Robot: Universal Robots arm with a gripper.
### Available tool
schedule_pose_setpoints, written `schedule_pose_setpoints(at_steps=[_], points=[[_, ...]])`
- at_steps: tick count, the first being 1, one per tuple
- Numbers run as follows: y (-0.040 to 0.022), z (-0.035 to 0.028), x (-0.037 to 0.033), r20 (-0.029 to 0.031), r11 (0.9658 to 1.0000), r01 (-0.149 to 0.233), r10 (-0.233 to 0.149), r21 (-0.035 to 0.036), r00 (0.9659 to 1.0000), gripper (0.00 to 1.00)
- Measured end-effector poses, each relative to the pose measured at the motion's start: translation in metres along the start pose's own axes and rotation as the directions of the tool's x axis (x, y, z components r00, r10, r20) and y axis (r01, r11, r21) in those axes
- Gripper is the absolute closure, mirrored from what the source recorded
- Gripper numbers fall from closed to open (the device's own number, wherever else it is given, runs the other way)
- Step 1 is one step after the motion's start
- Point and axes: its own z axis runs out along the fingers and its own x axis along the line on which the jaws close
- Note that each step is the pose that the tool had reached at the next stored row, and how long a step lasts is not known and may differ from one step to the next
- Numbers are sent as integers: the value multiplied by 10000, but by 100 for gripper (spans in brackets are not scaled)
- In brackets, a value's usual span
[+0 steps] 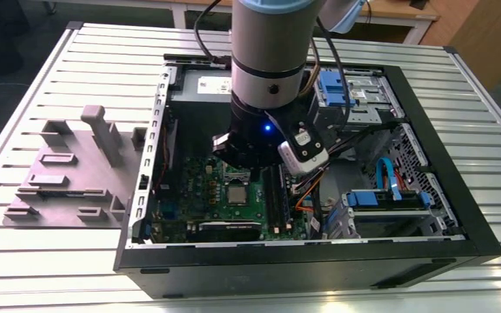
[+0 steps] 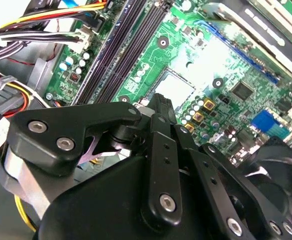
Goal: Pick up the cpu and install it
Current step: 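Close the cpu cover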
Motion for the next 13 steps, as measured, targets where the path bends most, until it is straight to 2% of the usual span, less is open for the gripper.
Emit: schedule_pose_setpoints(at_steps=[4,9,13], points=[[-1,20,-15,10,9993,368,-368,-14,9993,90],[-5,42,-70,19,9981,612,-612,-41,9981,90],[-7,57,-96,46,9967,783,-782,-193,9969,90]])
